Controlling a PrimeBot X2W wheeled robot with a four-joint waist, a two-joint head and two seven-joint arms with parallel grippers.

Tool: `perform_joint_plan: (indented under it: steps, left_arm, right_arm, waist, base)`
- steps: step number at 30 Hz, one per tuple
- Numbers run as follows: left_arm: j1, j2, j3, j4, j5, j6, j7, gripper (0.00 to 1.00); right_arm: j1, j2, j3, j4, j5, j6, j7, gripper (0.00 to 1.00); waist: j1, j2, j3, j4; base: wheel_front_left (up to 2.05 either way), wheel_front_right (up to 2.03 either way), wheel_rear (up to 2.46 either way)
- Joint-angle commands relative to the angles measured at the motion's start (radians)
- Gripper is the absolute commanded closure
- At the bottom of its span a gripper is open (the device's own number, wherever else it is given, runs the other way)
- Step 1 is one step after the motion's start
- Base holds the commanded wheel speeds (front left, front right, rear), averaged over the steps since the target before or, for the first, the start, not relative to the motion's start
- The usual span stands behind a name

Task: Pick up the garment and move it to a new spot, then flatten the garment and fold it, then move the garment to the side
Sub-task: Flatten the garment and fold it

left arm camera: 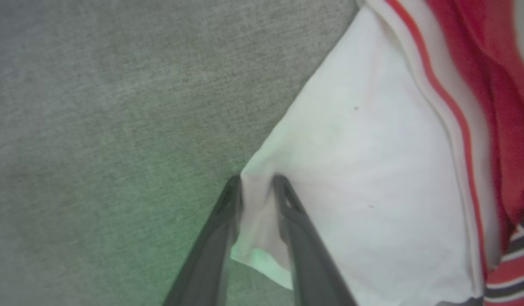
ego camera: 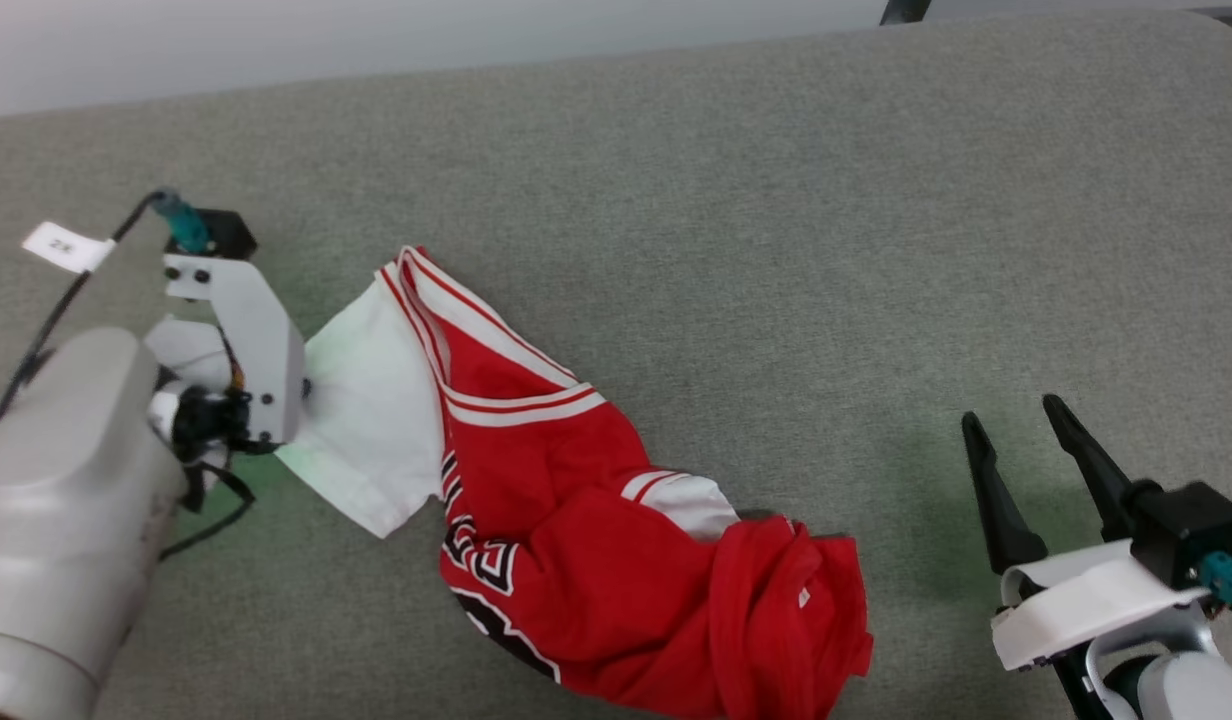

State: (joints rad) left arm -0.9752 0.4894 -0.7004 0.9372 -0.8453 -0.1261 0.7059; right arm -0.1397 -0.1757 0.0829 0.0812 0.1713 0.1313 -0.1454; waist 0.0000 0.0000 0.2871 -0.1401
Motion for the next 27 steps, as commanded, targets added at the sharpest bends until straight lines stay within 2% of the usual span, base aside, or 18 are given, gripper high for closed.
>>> perform_joint_plan:
  steps: [1, 8, 16, 21, 27]
  left_arm:
    - [0.052, -0.030, -0.021, 0.021, -0.005, -0.003, 0.006, 1.00]
    - [0.050, -0.047, -0.043, 0.017, -0.019, -0.005, -0.004, 1.00]
    - [0.044, -0.066, -0.077, -0.006, -0.047, -0.006, -0.018, 1.00]
    - [0.031, -0.077, -0.099, -0.010, -0.058, -0.006, -0.022, 1.00]
    - [0.003, -0.097, -0.125, -0.015, -0.072, -0.006, -0.029, 1.00]
  right_arm:
    - [-0.016, -0.011, 0.011, -0.010, 0.021, -0.001, 0.015, 0.00]
    - [-0.065, -0.102, 0.127, -0.079, 0.168, -0.001, 0.158, 0.00]
    - [-0.189, -0.244, 0.316, -0.161, 0.436, -0.001, 0.494, 0.00]
    - [-0.275, -0.290, 0.392, -0.197, 0.602, -0.001, 0.709, 0.00]
    - [-0.353, -0.313, 0.457, -0.206, 0.714, -0.001, 0.913, 0.00]
  waist:
    - [0.0000, 0.0000, -0.004, 0.006]
    - [0.0000, 0.0000, -0.013, 0.027]
    - [0.0000, 0.0000, -0.023, 0.046]
    - [0.0000, 0.0000, -0.025, 0.061]
    - [0.0000, 0.0000, -0.017, 0.088]
  base:
    - [0.00, 0.00, 0.00]
    - [0.00, 0.00, 0.00]
    - [0.00, 0.00, 0.00]
    - [0.00, 0.00, 0.00]
    - [0.00, 0.00, 0.00]
